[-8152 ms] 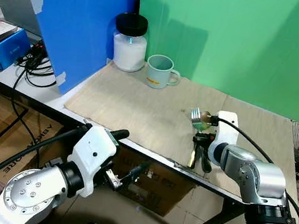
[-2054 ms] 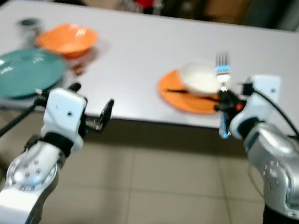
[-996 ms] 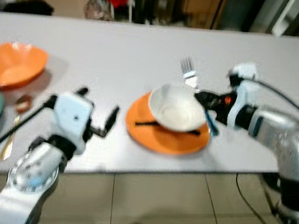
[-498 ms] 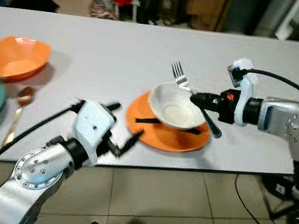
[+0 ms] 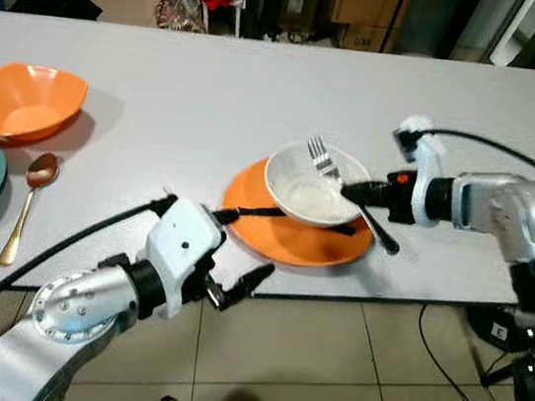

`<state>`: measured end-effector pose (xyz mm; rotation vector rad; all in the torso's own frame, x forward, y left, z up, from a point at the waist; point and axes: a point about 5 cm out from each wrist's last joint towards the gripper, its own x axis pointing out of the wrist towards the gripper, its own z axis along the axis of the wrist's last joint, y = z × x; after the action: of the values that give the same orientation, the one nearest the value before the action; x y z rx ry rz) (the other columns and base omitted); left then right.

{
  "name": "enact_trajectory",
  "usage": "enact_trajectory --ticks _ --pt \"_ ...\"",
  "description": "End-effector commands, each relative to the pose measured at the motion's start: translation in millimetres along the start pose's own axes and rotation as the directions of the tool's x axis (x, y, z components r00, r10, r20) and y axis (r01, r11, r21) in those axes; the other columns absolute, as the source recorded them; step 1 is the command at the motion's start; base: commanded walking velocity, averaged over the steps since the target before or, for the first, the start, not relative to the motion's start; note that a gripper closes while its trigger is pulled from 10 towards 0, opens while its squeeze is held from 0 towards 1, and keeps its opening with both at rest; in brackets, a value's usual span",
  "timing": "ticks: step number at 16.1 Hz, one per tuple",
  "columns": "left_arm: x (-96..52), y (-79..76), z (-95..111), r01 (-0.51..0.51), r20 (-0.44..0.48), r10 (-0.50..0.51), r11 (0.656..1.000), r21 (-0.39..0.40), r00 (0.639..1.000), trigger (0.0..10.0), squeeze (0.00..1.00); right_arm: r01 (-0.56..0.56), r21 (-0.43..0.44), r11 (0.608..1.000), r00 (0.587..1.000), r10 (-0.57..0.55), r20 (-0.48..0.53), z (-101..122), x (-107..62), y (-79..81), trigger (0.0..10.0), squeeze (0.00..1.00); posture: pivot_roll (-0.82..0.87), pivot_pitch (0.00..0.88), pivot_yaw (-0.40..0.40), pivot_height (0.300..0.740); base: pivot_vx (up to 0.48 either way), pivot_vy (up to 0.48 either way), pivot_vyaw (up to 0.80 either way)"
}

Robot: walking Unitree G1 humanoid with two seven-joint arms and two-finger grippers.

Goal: Setting the table

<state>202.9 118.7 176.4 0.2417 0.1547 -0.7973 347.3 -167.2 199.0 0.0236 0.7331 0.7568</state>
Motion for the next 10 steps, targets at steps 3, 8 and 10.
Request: enact_trajectory --ticks 3,8,10 --pt "1.3 -2.8 4.9 0.027 0.007 -0.027 1.000 0.012 1.000 10.0 0.00 0.016 -0.015 1.000 1.000 -0.016 -0.022 7.5 4.0 -4.3 10.0 0.00 0.00 0.098 0.008 0.740 0.000 0.000 0.00" --pt "1.5 -4.6 5.5 0.036 0.000 -0.036 0.999 0.007 0.999 10.0 0.00 0.000 -0.023 1.000 0.999 -0.001 -0.036 19.8 11.7 -5.5 10.0 0.00 0.01 0.106 0.000 0.740 0.000 0.000 0.00" --pt "1.0 -5.6 5.2 0.037 -0.004 -0.037 0.999 0.004 0.999 10.0 0.00 0.005 -0.026 1.000 0.998 -0.006 -0.059 19.6 12.6 -8.3 10.0 0.02 0.01 0.104 -0.003 0.740 0.000 0.000 0.00"
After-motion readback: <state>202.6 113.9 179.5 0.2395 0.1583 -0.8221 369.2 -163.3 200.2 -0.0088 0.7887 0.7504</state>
